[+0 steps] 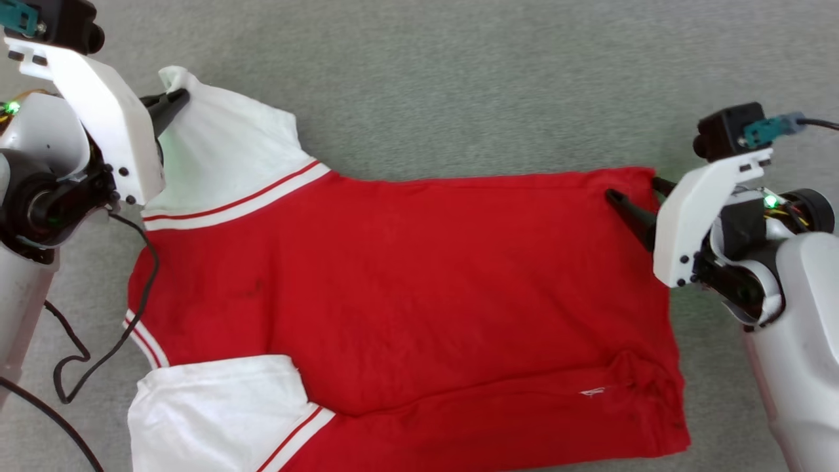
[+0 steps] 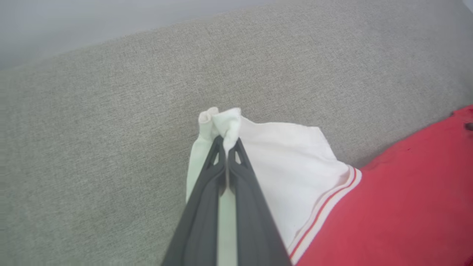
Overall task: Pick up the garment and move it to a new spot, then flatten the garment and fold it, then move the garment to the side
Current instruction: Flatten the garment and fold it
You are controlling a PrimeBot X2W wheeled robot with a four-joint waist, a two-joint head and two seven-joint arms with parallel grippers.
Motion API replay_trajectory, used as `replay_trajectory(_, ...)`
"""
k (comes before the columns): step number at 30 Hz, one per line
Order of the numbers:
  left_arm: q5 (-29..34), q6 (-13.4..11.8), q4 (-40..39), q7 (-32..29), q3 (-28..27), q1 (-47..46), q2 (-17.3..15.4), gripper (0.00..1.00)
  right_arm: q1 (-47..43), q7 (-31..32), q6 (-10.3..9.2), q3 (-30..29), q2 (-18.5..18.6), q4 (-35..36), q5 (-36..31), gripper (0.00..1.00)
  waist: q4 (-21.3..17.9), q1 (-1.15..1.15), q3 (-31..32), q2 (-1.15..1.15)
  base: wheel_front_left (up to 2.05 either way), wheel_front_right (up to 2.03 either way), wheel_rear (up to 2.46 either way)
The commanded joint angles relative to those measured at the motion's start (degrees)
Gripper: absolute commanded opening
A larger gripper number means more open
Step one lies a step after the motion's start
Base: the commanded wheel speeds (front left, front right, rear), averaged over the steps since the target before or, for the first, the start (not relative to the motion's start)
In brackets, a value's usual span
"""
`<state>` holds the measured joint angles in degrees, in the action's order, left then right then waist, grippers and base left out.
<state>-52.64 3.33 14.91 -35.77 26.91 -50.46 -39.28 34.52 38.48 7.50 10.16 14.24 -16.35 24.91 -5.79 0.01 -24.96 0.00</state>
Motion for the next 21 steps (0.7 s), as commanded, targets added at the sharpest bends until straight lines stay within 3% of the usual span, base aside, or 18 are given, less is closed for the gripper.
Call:
replay_trajectory(1, 0.17, 0.16, -0.62, 0.41, 0.09, -0.44, 0.25, 0.0, 1.33, 1.16, -0.01, 0.65, 0.08, -1.58, 0.28, 1.0, 1.23, -0.01, -0.93, 0.0, 0.0, 0.0, 0.0)
replay_trajectory(6, 0.02, 0.54, -1.39, 1.0, 0.42, 0.44, 0.38, 0.0, 1.12, 6.81, -0.01, 3.31, -0.81, -7.13, 1.6, 1.0, 2.11, -0.01, -1.28, 0.0, 0.0, 0.0, 0.0)
replay_trajectory(7, -0.07, 0.58, -1.45, 1.09, 0.45, 0.55, 0.4, 0.0, 1.04, 7.42, 0.01, 3.76, -0.99, -7.57, 1.93, 0.47, 2.16, -0.01, -1.32, 0.0, 0.0, 0.0, 0.0)
replay_trajectory(8, -0.13, 0.64, -1.44, 1.18, 0.49, 0.63, 0.41, 0.0, 1.1, 8.0, 0.06, 3.97, -0.99, -8.07, 2.3, 0.19, 2.19, -0.01, -1.35, 0.0, 0.0, 0.0, 0.0)
replay_trajectory(9, -0.19, 0.67, -1.37, 1.27, 0.52, 0.73, 0.4, 0.0, 1.19, 8.67, 0.06, 4.2, -0.85, -8.57, 2.43, 0.0, 2.19, -0.01, -1.31, 0.0, 0.0, 0.0, 0.0)
replay_trajectory(21, -0.88, 0.45, -0.02, 6.78, -1.12, 3.47, 1.38, 0.0, 4.99, 2.73, -0.02, 2.43, 2.53, -2.92, 1.56, 0.0, 2.57, -0.01, 2.56, 0.0, 0.0, 0.0, 0.0)
